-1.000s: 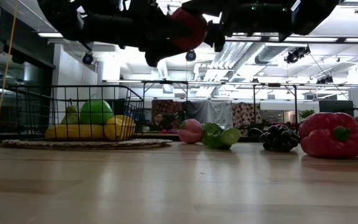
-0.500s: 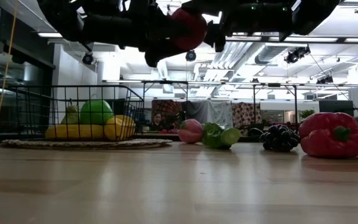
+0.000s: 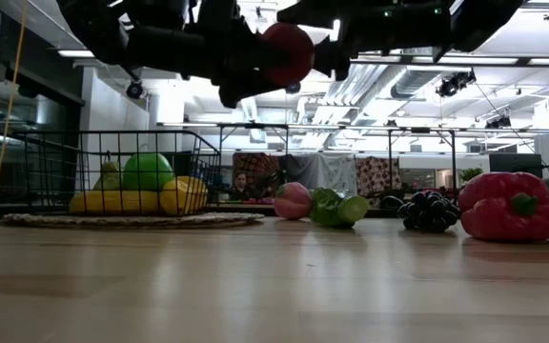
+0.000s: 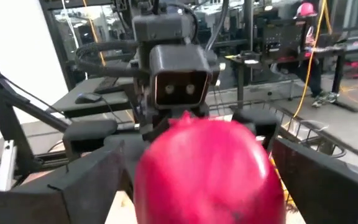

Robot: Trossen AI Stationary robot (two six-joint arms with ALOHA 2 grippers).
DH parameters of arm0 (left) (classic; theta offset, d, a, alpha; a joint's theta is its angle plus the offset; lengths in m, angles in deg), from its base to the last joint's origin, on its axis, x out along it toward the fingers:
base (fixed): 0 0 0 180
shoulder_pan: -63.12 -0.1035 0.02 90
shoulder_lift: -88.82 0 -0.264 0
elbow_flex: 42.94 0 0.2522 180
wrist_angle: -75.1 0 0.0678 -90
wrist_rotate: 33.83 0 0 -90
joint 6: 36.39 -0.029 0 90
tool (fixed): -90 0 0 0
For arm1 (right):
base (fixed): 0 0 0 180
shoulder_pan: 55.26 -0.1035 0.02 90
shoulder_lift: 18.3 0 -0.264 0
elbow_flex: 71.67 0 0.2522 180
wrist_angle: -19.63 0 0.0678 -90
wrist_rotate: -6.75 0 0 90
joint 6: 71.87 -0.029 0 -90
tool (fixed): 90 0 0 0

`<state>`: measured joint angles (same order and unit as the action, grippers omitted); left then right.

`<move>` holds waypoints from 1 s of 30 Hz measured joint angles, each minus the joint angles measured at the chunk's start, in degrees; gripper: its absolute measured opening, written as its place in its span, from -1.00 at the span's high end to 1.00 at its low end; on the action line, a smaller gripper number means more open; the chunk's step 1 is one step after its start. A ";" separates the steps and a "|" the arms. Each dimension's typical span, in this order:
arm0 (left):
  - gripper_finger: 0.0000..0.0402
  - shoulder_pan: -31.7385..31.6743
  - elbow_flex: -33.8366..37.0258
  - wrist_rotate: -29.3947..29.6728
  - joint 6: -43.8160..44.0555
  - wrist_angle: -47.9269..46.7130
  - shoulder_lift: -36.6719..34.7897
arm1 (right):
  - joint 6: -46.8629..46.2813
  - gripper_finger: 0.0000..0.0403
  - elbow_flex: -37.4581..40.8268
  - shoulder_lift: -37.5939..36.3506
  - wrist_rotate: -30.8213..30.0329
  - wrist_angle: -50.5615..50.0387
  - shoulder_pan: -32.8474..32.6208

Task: Build produce basket
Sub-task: Put the red pomegranate into the black wire basket

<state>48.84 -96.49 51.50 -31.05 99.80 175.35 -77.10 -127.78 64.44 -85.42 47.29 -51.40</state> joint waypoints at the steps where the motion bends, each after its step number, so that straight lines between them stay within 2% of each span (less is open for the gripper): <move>1: -0.30 -0.01 0.00 0.24 0.00 -0.28 0.00 | 0.44 -0.96 0.00 0.00 -0.69 0.45 -0.15; 6: -0.30 -0.77 -0.02 0.02 -0.10 -1.75 -0.18 | 3.33 -0.95 -0.02 -1.33 -1.76 0.85 -0.70; 13: -0.30 -3.46 0.05 -0.06 -1.58 -13.33 -6.84 | 7.68 -0.95 0.00 -9.71 -1.43 -9.54 -2.20; 22: -0.30 -6.07 10.21 0.85 -1.95 -12.60 -25.81 | 7.15 -0.95 0.10 -14.73 -7.17 -23.94 -3.27; 30: -0.30 -6.12 19.44 1.01 -2.51 -9.56 -43.27 | 6.60 -0.95 0.11 -14.90 -7.31 -25.68 -1.32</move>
<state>42.72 -77.05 52.51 -33.56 90.24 132.07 -70.50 -127.67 49.54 -92.73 21.61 -52.72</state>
